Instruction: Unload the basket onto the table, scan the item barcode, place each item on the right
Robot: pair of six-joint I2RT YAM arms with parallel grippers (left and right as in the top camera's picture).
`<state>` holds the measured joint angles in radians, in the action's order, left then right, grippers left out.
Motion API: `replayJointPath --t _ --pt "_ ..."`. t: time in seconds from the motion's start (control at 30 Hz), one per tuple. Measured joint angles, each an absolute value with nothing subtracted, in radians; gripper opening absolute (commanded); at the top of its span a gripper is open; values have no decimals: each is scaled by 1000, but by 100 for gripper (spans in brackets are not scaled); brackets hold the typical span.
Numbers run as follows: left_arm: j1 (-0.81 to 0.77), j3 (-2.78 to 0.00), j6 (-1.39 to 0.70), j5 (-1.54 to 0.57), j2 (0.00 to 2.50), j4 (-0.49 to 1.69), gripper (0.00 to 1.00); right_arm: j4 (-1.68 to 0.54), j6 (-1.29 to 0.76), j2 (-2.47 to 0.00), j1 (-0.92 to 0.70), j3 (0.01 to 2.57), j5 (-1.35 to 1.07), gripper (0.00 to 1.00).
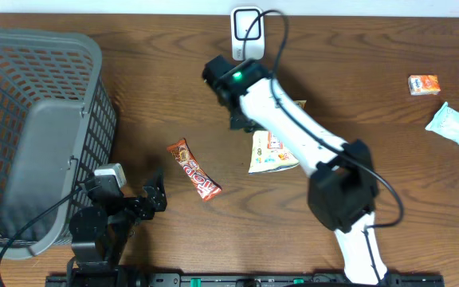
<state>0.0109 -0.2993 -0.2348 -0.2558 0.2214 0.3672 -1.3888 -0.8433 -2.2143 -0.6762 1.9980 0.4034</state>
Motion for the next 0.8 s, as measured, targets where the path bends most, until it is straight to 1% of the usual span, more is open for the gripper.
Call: replayJointPath --t 0.27,0.4,0.5,0.53,0.57,0.6,0.63,0.67,0.7,0.73,0.8 --pt "11 -299 -235 -256 222 367 98 -1350 -894 -2319 -722 1994 416 84" --pt "11 -299 -235 -256 221 367 98 -1341 -918 -2351 -717 1994 459 84" --pt "11 -299 -235 -256 221 367 98 -1351 -928 -2424 -709 1995 487 85" --pt "11 -299 -235 -256 222 367 98 -1376 -931 -2442 -709 2004 525 84" --pt "11 -299 -234 -255 221 367 98 -1393 -933 -2446 -705 2008 529 81" --pt "11 -299 -235 -256 221 367 98 -1417 -932 -2454 -700 2014 530 59" --pt "11 -299 -235 -256 222 367 98 -1443 -929 -2464 -694 2020 530 46" --pt "11 -299 -235 -256 221 367 98 -1465 -916 -2474 -689 2023 523 15" --pt "11 -299 -235 -256 221 367 98 -1478 -894 -2489 -681 2024 512 3" --pt "11 -299 -235 -256 221 367 98 -1489 -871 -2500 -676 2025 506 1" --pt "11 -299 -235 -256 221 367 98 -1504 -825 -2518 -668 2024 495 1"
